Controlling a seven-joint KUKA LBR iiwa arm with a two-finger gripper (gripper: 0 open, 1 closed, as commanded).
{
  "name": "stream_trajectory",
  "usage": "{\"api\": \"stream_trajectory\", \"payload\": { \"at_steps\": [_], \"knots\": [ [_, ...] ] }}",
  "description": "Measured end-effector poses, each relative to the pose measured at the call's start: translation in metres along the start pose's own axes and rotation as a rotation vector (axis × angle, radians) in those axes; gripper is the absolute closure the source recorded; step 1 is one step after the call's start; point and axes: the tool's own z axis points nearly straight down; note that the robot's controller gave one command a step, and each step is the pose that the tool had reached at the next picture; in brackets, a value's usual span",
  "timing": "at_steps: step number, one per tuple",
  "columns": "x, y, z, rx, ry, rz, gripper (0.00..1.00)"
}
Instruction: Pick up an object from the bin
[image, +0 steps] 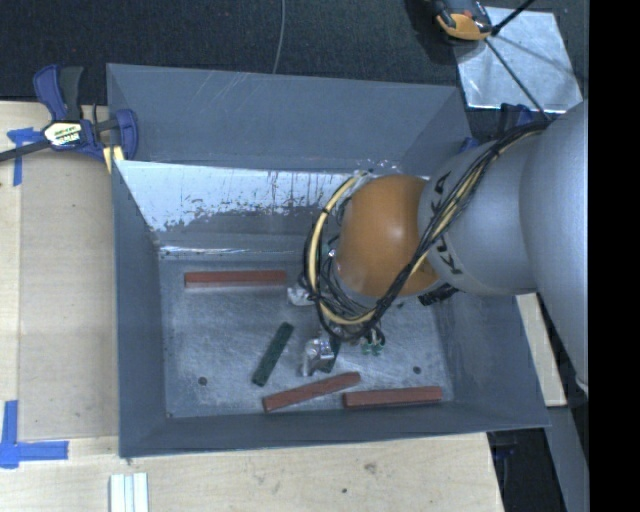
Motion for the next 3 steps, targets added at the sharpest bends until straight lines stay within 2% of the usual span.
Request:
{"api": "stream_trajectory", "payload": {
  "at_steps": [1, 2, 3],
  "knots": [
    [-0.003, 0.046, -0.003, 0.004, -0.015, -0.532, 1.00],
    [-0.003, 0.046, -0.003, 0.003, -0.015, -0.531, 1.00],
    [-0.019, 0.031, -0.194, -0.002, 0.011, -0.519, 1.00]
  ]
}}
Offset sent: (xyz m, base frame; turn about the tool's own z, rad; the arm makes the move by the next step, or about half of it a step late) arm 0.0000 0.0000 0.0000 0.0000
